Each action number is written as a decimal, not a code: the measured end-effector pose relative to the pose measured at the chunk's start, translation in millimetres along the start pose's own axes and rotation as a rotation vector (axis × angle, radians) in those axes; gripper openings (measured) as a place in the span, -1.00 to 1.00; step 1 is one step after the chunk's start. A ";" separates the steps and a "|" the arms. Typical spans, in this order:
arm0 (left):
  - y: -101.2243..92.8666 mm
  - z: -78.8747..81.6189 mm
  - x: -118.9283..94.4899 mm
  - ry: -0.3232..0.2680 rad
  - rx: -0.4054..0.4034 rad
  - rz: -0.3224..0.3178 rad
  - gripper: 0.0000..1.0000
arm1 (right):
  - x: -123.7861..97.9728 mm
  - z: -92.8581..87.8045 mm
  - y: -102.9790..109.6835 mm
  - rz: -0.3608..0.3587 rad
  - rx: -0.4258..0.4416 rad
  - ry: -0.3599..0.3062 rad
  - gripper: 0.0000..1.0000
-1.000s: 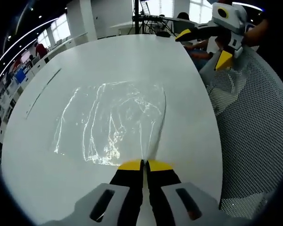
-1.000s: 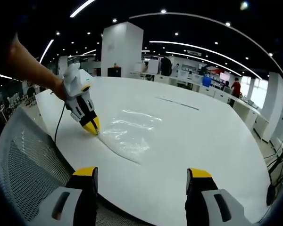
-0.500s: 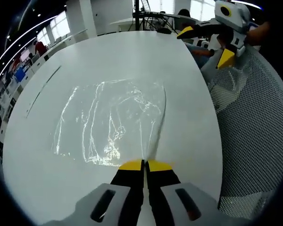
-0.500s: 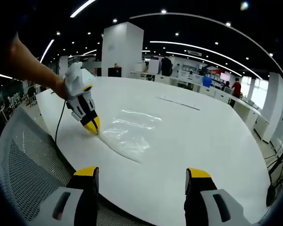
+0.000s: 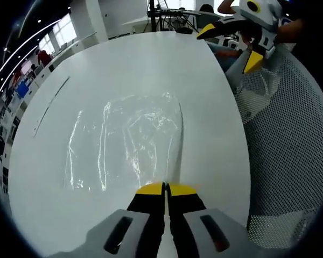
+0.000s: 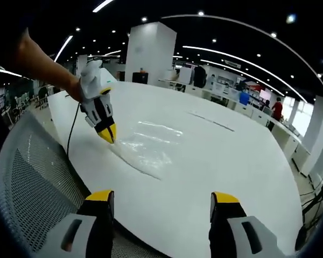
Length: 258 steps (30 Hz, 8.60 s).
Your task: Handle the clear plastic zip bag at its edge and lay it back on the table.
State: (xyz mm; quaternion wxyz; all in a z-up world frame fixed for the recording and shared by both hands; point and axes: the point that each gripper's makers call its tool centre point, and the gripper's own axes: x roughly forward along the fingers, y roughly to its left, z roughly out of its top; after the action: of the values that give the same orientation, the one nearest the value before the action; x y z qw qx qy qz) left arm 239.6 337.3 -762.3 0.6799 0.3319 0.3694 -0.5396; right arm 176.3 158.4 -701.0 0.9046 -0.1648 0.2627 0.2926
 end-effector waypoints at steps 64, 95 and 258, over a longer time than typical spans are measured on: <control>-35.9 66.8 -91.1 -0.173 0.107 -0.061 -1.00 | 26.2 81.9 65.8 0.259 -0.335 -0.099 -0.51; -44.7 80.9 -96.7 -0.226 0.230 -0.068 -0.65 | 27.7 83.1 67.5 0.271 -0.350 -0.079 -0.99; -39.1 84.4 -86.8 -0.184 0.579 0.083 -1.00 | 22.4 73.7 64.0 0.330 -0.263 -0.035 -1.00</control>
State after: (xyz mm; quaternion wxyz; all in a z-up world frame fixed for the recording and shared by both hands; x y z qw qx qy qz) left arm 201.0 300.2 -647.0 0.6091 0.4765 0.1232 -0.6219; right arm 180.4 251.2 -663.5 0.8196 -0.2308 0.2299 0.4714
